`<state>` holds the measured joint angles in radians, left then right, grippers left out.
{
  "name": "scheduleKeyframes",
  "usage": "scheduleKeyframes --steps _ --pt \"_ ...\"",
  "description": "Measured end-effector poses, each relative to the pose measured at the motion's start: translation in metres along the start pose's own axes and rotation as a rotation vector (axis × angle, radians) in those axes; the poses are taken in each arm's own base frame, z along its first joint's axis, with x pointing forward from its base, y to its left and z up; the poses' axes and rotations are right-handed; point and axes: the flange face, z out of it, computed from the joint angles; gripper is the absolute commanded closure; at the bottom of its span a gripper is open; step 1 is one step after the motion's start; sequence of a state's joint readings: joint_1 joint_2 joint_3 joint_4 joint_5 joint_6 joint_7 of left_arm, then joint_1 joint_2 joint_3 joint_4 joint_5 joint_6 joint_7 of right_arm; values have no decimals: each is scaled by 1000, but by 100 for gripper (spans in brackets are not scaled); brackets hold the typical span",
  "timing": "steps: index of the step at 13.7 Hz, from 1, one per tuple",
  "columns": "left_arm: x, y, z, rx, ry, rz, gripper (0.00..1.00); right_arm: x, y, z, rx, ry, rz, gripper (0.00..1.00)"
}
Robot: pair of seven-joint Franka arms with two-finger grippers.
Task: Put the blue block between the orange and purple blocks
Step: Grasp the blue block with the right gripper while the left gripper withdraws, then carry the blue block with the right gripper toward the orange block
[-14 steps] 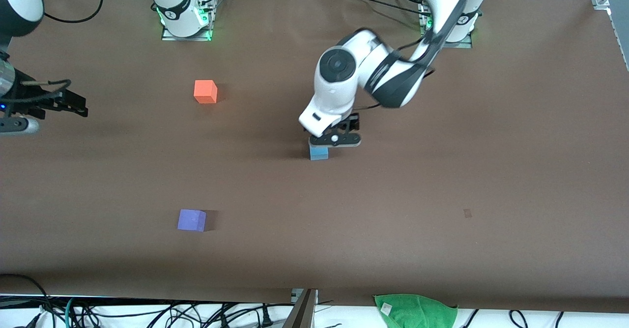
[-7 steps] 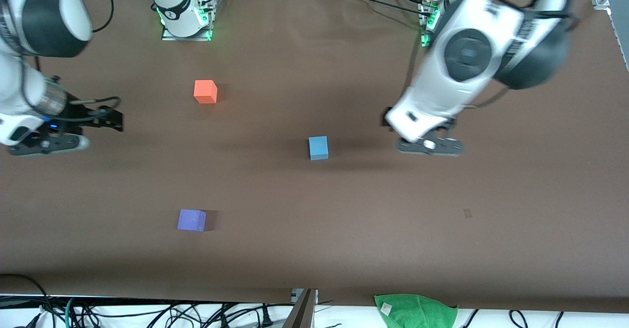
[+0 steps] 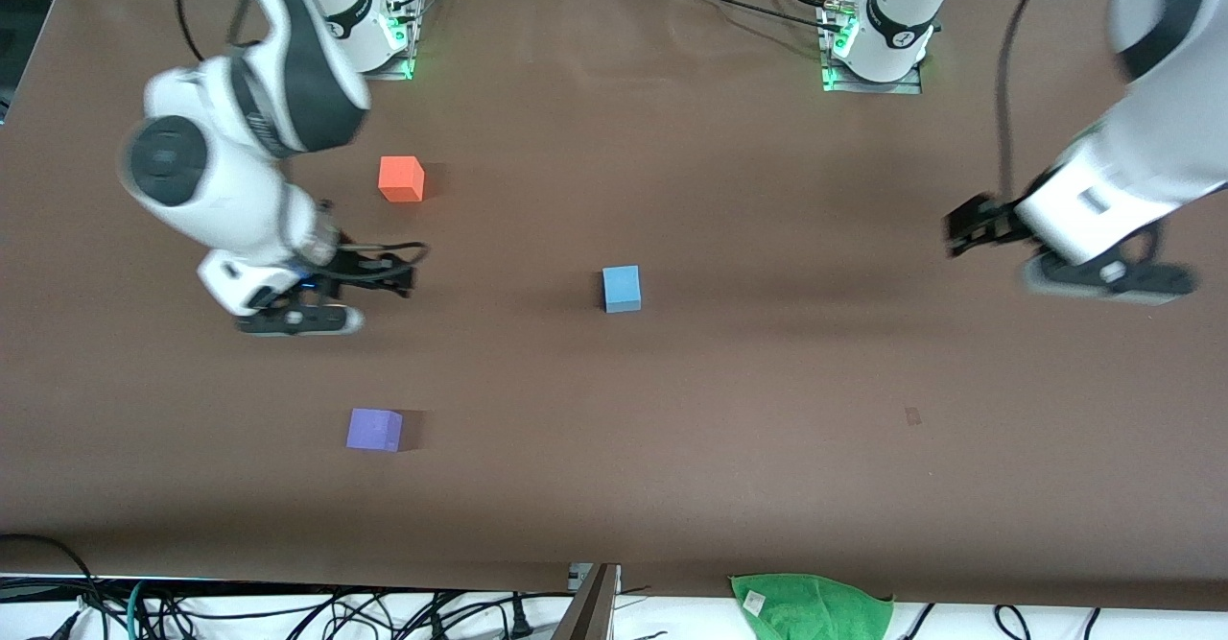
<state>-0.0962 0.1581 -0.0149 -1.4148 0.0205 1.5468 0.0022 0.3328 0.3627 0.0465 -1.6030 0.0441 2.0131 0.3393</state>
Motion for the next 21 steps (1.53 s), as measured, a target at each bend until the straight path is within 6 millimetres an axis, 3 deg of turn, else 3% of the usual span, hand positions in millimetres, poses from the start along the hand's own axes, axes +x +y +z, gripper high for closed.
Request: scheduleKeyframes --steps 2,4,6,10,14,17,21 --pt "-35 -41 -9 -1 31 26 0 -10 -54 32 19 29 28 0" --pt "-64 -62 -1 0 50 53 0 -23 -99 63 36 42 61 0" --pt "-78 -67 15 -3 34 60 0 -35 -134 91 60 67 78 0" --pt "-71 -58 14 -2 46 77 0 -57 -184 138 99 103 44 0" --pt "-63 -59 16 -28 48 62 0 -85 -222 171 89 108 9 0" --pt "-62 -66 18 -45 -13 45 0 -87 -240 183 87 117 11 0" --pt "-66 -84 2 -47 -12 12 0 -96 -259 207 54 134 -9 0"
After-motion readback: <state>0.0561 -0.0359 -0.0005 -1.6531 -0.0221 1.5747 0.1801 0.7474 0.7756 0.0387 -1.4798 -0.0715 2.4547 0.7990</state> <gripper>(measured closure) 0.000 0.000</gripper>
